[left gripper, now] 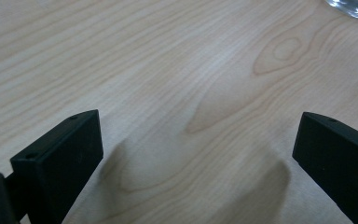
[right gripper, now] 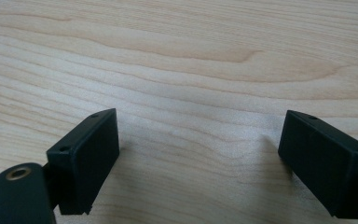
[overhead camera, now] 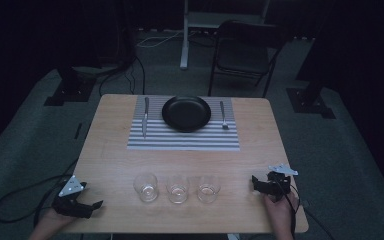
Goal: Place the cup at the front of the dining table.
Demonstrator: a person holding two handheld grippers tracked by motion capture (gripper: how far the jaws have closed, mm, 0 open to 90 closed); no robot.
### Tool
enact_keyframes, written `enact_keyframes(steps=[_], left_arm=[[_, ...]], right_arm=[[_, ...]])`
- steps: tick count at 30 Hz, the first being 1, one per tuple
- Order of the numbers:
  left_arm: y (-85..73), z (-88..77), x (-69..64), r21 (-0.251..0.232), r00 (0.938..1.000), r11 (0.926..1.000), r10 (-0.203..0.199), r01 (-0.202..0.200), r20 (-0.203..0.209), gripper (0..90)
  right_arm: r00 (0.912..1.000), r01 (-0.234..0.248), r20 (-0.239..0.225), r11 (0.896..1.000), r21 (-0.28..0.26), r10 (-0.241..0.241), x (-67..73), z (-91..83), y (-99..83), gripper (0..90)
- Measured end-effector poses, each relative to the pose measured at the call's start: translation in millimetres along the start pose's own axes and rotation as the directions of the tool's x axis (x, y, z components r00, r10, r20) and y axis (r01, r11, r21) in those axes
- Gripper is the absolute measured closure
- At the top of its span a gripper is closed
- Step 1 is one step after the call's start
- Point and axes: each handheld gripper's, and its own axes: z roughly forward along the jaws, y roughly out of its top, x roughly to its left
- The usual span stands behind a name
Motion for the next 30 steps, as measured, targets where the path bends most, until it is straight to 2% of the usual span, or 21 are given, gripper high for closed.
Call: enact_keyframes(steps=[1, 3, 7, 15, 18, 23, 24, 30], left_arm=[[0.0, -0.1, 0.4, 0.002, 0.9998, 1.0000, -0.007, 0.007, 0.019, 2.0], [0.2, -0.4, 0.1, 0.000, 0.9998, 1.0000, -0.005, 0.005, 0.019, 2.0], [2.0, -1.6, -1.4, -0.018, 0.9987, 0.9998, -0.010, 0.011, 0.051, 2.0], [9.9, -3.4, -10.0, -0.034, 0.9976, 0.9993, 0.017, -0.015, 0.067, 2.0], [12.8, -5.4, -12.5, -0.054, 0.9974, 0.9983, 0.025, -0.021, 0.068, 2.0], [16.8, -9.5, -14.3, -0.085, 0.9965, 0.9963, 0.024, -0.017, 0.080, 2.0], [17.6, -10.2, -15.2, -0.092, 0.9954, 0.9956, 0.021, -0.012, 0.093, 2.0], [20.5, -9.7, -20.3, -0.074, 0.9923, 0.9969, 0.038, -0.029, 0.118, 2.1]], right_arm=[[1.0000, 0.001, 0.000, 1.000, 0.000, -0.001, 0.0, 0.0, 0.0, 11.7], [1.0000, 0.001, 0.000, 1.000, 0.000, -0.001, -0.1, 0.0, 0.0, 11.7], [1.0000, 0.000, 0.000, 1.000, 0.000, 0.000, 0.0, 0.0, 0.0, 11.7], [1.0000, 0.000, 0.000, 1.000, 0.000, 0.000, 0.0, 0.0, 0.0, 11.7], [1.0000, 0.001, 0.000, 1.000, 0.000, -0.001, 0.0, 0.0, 0.0, 11.7], [1.0000, 0.001, 0.000, 1.000, 0.000, -0.001, -0.1, 0.0, 0.0, 11.7], [1.0000, 0.000, 0.000, 1.000, 0.000, 0.000, 0.0, 0.0, 0.0, 11.7], [1.0000, 0.000, 0.000, 1.000, 0.000, 0.000, 0.0, 0.0, 0.0, 11.7]])
